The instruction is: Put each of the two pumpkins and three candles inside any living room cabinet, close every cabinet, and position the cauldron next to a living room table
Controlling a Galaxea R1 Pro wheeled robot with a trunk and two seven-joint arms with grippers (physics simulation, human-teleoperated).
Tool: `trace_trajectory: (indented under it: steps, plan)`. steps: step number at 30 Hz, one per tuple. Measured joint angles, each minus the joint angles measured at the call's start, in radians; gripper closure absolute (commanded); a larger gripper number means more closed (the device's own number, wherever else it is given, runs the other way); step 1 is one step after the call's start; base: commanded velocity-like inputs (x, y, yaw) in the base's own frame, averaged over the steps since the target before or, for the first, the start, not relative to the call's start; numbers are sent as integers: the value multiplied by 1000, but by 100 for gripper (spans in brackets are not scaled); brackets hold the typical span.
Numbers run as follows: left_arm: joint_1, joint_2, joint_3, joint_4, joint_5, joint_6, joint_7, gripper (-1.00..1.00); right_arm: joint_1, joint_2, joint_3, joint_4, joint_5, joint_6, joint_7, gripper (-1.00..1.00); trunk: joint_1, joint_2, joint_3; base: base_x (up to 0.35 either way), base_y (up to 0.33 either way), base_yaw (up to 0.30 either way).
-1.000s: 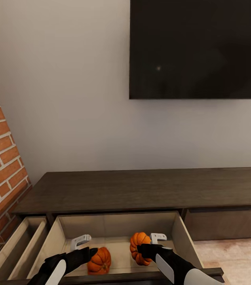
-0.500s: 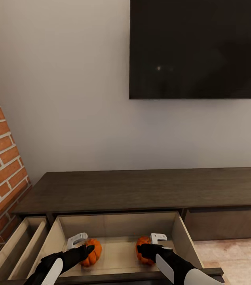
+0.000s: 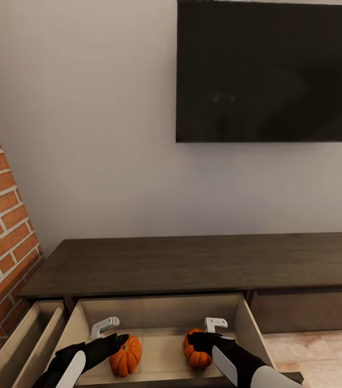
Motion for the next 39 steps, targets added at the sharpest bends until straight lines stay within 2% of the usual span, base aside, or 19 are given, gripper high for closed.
trace_trajectory:
  steps: [3, 8, 11, 39]
  plan:
    - [0, 0, 0, 0, 4, 1, 0, -100, 0, 0, 0, 0, 0, 0, 1, -100, -11, 21, 9, -136, 0, 0]
    - [0, 1, -5, 0, 75, 1, 2, -100, 0, 0, 0, 0, 0, 0, 1, -100, -31, 56, 25, -26, 0, 0]
    - [0, 1, -5, 0, 90, 1, 3, -100, 0, 2, 0, 0, 0, 0, 1, -100, -42, 77, 34, -4, 0, 0]
    - [0, 4, -4, 0, 98, 1, -1, -100, 0, 2, 0, -3, 0, 2, 3, -100, -150, 273, 122, -41, 0, 0]
